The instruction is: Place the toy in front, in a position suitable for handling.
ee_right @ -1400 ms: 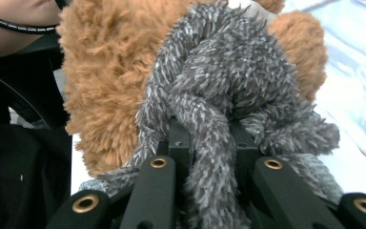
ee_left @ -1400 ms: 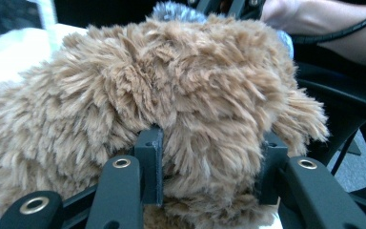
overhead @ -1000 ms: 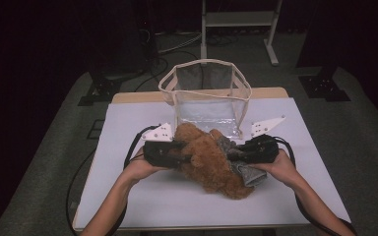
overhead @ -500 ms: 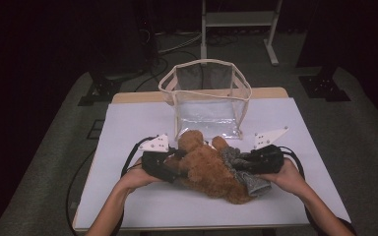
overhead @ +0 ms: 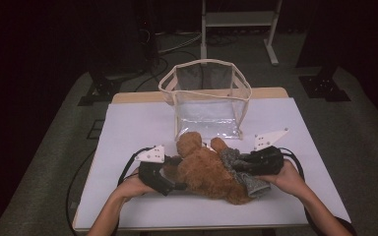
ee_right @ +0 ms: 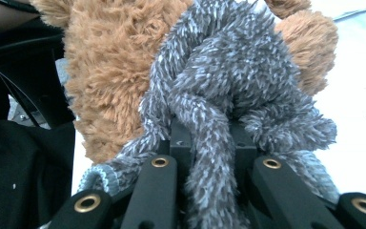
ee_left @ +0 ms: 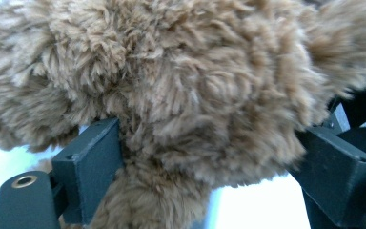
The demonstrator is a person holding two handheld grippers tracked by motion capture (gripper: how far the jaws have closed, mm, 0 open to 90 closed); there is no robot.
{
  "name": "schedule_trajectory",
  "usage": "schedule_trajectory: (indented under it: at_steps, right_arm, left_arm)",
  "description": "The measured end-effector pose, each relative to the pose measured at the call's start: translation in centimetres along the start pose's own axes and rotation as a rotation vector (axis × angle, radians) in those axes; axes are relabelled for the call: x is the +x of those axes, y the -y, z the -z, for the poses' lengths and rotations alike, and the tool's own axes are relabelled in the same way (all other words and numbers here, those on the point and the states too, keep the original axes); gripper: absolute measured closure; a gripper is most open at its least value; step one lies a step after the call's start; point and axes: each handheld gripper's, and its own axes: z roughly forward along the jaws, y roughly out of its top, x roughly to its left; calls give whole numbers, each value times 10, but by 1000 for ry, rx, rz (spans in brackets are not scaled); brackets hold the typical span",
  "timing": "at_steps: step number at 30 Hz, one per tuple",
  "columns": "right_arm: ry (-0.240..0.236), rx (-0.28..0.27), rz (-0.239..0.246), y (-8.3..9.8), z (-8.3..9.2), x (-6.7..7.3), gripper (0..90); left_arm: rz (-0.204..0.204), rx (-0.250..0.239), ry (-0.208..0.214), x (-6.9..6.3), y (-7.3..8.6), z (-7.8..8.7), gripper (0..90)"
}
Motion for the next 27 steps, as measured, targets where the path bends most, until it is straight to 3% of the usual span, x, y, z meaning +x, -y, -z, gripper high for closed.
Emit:
schedule_trajectory:
  at_steps: [4, 7, 10, 12, 15, 16, 18, 20, 22, 24, 25, 26, 27]
  right_arm:
    - [-5, 0, -1, 0, 0, 1, 770]
    - [-21, -24, -19, 2, 1, 1, 770]
    - [-38, -43, -32, 2, 0, 1, 771]
    - [-44, -56, -37, 0, 0, 0, 771]
    - [-54, -83, -47, -2, 2, -1, 772]
    - [-48, -114, -53, -3, 4, -2, 773]
    - [-57, -162, -71, -4, 7, -2, 773]
    - [-55, -171, -69, -5, 7, -2, 773]
    - [-53, -192, -56, -15, -1, -1, 773]
    - [-54, -200, -49, -21, -8, 0, 773]
    - [-58, -203, -45, -25, -13, 1, 773]
    - [-65, -204, -42, -28, -18, 2, 773]
    - [-70, -199, -34, -31, -23, 4, 772]
  left_arm:
    - [11, -18, 1, 1, -3, -12, 104]
    - [13, -45, -8, 3, -10, -12, 240]
    - [-37, -60, -34, 1, -25, -10, 408]
    - [-71, -48, -44, 0, -36, -8, 443]
    - [-102, -28, -54, -1, -49, -6, 454]
    - [-125, -15, -62, 0, -60, -4, 454]
    - [-143, -23, -71, 0, -71, 1, 455]
    - [-153, -27, -73, 0, -80, 5, 457]
    - [-212, -19, -101, -3, -105, 19, 464]
    - [-255, -10, -123, -6, -119, 28, 475]
    - [-255, -10, -123, -6, -119, 28, 478]
    - [-291, 17, -131, -10, -132, 35, 477]
    - [-311, 36, -135, -12, -135, 36, 475]
